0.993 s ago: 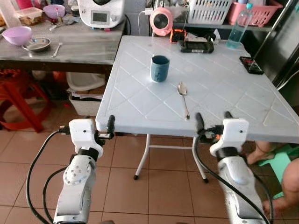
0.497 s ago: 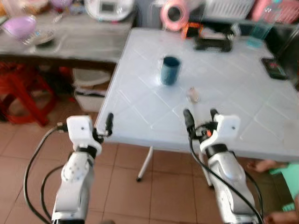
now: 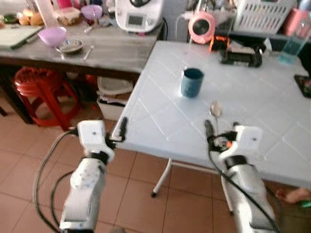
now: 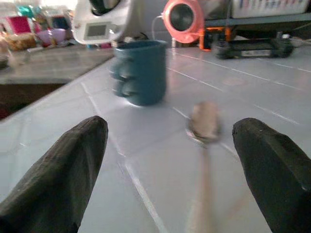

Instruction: Setting the table

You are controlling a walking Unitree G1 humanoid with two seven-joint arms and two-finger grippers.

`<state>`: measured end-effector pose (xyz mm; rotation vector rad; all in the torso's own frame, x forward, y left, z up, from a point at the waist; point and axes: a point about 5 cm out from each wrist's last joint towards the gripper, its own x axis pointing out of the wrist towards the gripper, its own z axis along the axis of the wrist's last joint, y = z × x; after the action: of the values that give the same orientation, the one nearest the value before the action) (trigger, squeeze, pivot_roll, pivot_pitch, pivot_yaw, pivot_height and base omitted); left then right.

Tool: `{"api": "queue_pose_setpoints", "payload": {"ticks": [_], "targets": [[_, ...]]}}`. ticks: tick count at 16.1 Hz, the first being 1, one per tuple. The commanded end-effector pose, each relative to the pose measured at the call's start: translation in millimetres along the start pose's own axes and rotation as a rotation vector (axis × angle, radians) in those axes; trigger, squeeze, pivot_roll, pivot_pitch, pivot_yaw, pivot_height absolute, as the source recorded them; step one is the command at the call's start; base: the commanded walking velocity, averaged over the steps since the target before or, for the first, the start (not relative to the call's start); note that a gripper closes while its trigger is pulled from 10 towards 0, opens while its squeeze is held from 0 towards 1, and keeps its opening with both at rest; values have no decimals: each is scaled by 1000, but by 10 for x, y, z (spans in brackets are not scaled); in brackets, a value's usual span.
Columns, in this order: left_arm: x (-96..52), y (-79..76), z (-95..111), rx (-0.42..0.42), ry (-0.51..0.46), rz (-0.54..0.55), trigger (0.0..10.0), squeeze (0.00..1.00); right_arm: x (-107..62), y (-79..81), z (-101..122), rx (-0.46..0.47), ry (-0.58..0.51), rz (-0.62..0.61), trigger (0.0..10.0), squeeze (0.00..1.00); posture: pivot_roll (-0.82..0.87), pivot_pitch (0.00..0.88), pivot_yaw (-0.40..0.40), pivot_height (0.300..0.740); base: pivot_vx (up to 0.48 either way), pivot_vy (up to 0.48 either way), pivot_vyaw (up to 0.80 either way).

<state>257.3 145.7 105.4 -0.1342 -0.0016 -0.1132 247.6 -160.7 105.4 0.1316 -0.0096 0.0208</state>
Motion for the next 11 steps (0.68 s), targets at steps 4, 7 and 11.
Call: {"api": "queue_pose_setpoints", "payload": {"ticks": [4, 7, 11], "targets": [[-5, -5, -3, -9, 2, 6, 10000, 0, 40, 52, -35, -9, 2, 23, 10000, 0, 6, 0, -10, 740, 288, 0, 0], [0, -6, -1, -15, -1, -2, 10000, 0, 36, 43, -35, -4, -1, 13, 10000, 0, 1, 0, -4, 740, 370, 0, 0], [13, -22, 2, -11, 2, -20, 10000, 0, 27, 9, -72, 10, 18, -19, 10000, 0, 1, 0, 0, 740, 244, 0, -200]]}}
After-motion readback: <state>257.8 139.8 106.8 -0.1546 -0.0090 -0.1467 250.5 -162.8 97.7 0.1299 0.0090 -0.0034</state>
